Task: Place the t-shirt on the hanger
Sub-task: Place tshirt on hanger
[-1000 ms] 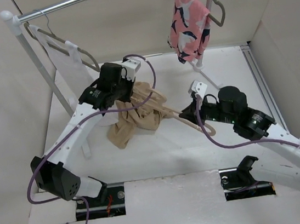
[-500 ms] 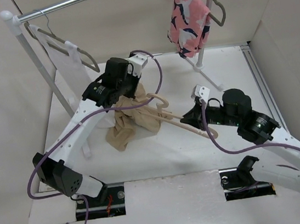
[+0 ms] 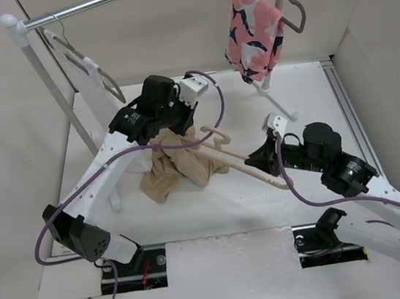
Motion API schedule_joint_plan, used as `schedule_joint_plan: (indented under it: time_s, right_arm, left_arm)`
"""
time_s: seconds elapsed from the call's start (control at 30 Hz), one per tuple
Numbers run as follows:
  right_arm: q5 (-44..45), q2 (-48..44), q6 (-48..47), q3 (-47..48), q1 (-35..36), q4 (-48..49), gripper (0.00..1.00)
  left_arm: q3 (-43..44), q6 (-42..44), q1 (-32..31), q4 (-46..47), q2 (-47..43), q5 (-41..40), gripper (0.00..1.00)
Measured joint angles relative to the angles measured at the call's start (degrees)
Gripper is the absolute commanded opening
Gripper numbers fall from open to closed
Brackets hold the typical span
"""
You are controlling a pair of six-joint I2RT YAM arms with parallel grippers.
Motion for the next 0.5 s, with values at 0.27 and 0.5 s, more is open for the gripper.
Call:
schedule_joint_plan:
  time_s: [0.27,0.5]
  right_arm:
    - [1.42,0.61,3.89,0.57,-5.81,1.16,0.0]
    - [2.49,-1.53,5.09,5.77,-6.56,0.13,0.0]
  left_arm:
    - [3.82,1.51,-2.21,-1.92,-0.02,9.27,0.0]
    - [11.34,0.85,-2.45,-1.57,-0.02,10.49,0.0]
